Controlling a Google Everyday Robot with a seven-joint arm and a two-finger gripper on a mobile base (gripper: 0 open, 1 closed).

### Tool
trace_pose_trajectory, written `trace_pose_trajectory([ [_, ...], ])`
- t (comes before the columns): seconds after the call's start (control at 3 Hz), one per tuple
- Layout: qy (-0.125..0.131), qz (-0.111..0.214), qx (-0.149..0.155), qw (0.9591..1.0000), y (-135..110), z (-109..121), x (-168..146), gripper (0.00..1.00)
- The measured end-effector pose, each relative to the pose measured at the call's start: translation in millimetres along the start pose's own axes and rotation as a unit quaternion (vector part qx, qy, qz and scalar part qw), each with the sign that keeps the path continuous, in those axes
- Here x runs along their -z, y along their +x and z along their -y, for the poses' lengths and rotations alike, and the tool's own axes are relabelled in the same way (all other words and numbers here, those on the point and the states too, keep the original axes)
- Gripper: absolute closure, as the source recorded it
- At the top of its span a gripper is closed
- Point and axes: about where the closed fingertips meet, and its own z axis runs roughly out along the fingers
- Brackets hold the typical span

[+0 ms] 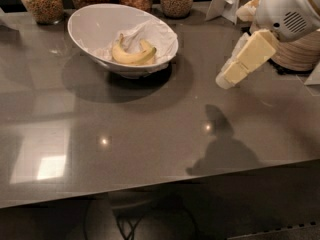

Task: Pick banana from white bowl

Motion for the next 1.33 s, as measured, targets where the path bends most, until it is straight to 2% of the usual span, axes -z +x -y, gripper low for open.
trace_pose_trajectory([
  [0.33, -0.015, 0.041, -0.04, 0.9982, -31, 17, -28, 0.0],
  [0.67, -0.035, 0.059, -0.093, 0.9933, -63, 31, -60, 0.0],
  [1.0, -0.04, 0.059, -0.113, 0.991, -68, 29, -63, 0.0],
  [1.33, -0.04, 0.059, -0.112, 0.9911, -68, 29, -63, 0.0],
])
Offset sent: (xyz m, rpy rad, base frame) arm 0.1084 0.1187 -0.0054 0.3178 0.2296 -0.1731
